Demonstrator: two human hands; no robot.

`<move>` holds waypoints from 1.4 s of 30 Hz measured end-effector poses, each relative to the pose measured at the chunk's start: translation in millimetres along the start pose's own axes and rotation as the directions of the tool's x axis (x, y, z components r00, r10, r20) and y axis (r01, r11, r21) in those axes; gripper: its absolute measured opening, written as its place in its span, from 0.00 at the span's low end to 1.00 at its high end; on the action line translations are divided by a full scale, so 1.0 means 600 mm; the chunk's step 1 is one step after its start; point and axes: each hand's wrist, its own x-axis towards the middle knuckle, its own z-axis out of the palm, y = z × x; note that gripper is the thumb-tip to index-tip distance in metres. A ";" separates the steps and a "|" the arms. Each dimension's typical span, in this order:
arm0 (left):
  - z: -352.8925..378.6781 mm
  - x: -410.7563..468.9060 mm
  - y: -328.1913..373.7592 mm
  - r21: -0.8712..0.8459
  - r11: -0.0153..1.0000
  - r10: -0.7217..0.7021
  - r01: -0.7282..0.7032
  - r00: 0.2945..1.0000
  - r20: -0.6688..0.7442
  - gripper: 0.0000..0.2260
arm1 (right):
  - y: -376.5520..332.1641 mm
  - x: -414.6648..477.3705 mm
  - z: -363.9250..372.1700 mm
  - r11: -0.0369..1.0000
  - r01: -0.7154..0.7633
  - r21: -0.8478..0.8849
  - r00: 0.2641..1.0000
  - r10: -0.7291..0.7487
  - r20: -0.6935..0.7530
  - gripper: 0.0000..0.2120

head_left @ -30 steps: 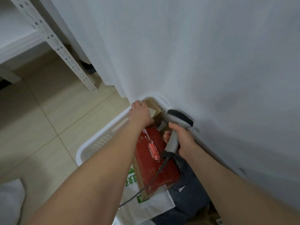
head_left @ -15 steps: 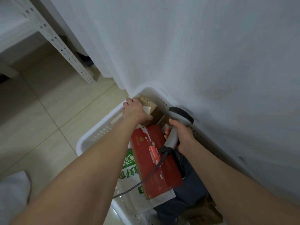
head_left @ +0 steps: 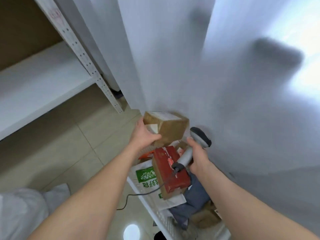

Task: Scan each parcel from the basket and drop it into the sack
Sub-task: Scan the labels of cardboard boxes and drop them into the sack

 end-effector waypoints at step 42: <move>-0.324 -0.322 0.168 -0.663 0.740 0.075 0.114 0.965 0.250 0.23 | -0.144 -0.616 0.077 0.836 0.509 -0.207 0.842 -0.433 0.322 0.02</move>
